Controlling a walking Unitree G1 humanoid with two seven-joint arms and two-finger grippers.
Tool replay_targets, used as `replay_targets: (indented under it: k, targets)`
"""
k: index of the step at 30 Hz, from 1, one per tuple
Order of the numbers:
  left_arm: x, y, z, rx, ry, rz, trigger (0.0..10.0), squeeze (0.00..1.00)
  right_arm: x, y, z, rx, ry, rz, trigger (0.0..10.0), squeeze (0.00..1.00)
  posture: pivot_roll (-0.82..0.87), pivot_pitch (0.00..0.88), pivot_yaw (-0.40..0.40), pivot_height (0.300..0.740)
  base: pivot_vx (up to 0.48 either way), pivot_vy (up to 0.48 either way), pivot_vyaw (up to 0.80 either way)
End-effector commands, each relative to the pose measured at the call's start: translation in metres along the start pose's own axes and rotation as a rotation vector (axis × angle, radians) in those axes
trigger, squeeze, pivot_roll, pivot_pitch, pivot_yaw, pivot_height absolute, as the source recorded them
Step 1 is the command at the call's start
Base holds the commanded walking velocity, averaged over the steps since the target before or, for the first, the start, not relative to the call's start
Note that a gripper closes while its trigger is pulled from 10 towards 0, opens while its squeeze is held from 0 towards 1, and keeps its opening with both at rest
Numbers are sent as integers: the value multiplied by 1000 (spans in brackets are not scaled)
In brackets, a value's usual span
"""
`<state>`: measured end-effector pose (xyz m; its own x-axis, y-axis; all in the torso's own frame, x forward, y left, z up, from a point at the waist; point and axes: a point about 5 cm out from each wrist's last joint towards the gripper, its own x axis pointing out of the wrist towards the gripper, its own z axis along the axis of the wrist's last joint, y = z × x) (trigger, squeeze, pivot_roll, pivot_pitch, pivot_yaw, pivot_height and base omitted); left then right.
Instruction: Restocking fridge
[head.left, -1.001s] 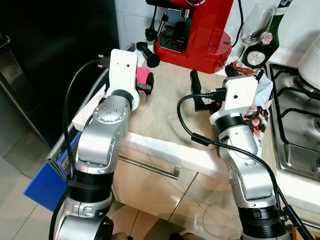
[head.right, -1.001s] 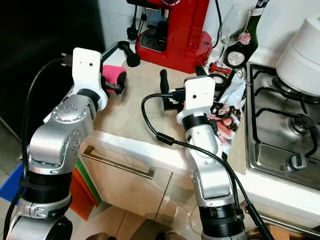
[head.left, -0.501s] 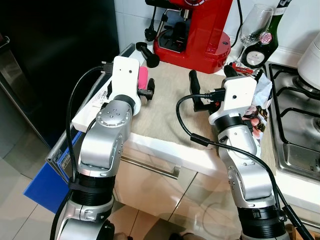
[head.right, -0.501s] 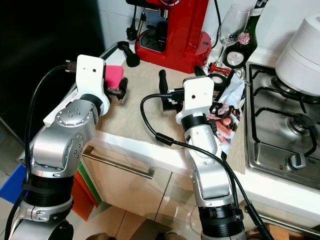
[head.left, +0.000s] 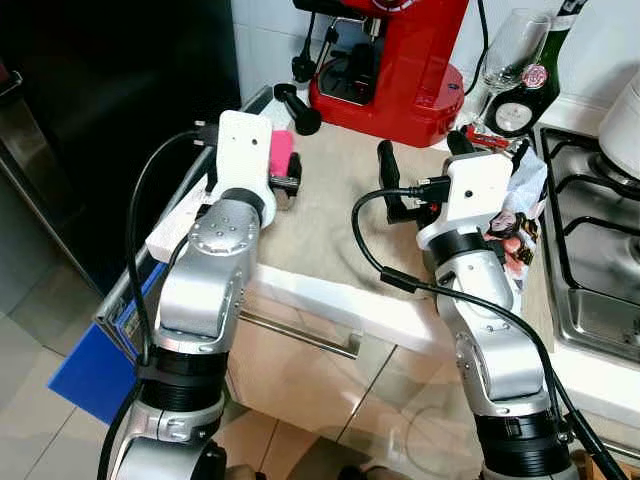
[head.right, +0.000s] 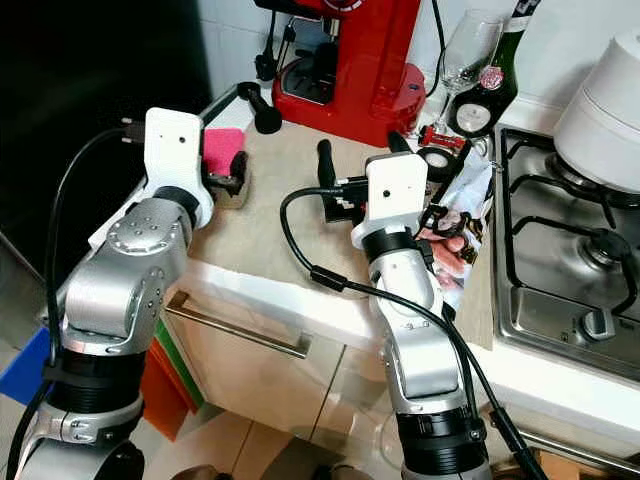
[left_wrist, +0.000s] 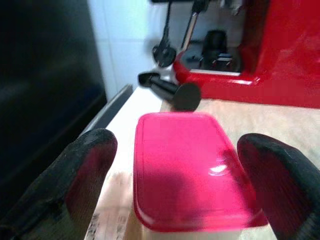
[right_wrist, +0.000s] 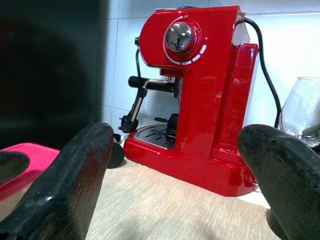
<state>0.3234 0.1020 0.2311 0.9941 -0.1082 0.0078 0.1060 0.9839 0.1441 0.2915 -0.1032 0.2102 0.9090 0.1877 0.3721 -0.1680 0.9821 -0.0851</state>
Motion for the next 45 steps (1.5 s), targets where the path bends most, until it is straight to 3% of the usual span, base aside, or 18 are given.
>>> replay_targets:
  k: [1, 9, 20, 28, 34, 38, 40, 45]
  targets:
    - [-1, -3, 15, 28, -71, -22, 10000, 0, -1, 0, -3, -3, 21, -2, 10000, 0, 18, 66, -62, 740, 0, 0, 0]
    - [0, 4, 20, 30, -81, 27, 10000, 0, 0, 1, -4, -1, 22, 0, 10000, 0, 24, 57, -60, 740, 0, 0, 0]
    - [1, 3, 1, -51, 39, 31, 10000, 0, 1, 4, -5, 9, 21, 8, 10000, 0, 30, 55, -57, 740, 0, 0, 0]
    - [2, -2, 3, -42, 46, 14, 10000, 0, 1, 5, -5, 8, 21, 7, 10000, 0, 25, 57, -55, 740, 0, 0, 0]
    - [0, 3, -9, -50, 102, 53, 10000, 0, 0, 6, -4, 16, 23, 17, 10000, 0, 28, 60, -54, 740, 0, 0, 0]
    - [0, 4, -11, -64, 116, 67, 10000, 0, -8, -5, -3, 18, 53, 33, 10000, 0, 28, 62, -55, 740, 0, 0, 0]
    - [0, 2, -8, -59, 100, 52, 10000, 0, -21, -17, -6, -14, 90, 45, 10000, 0, 20, 61, -55, 740, 0, 0, 0]
    - [1, -4, -4, -42, 88, 29, 10000, 0, -37, -21, -8, -47, 130, 83, 10000, 0, 6, 55, -54, 740, 0, 0, 0]
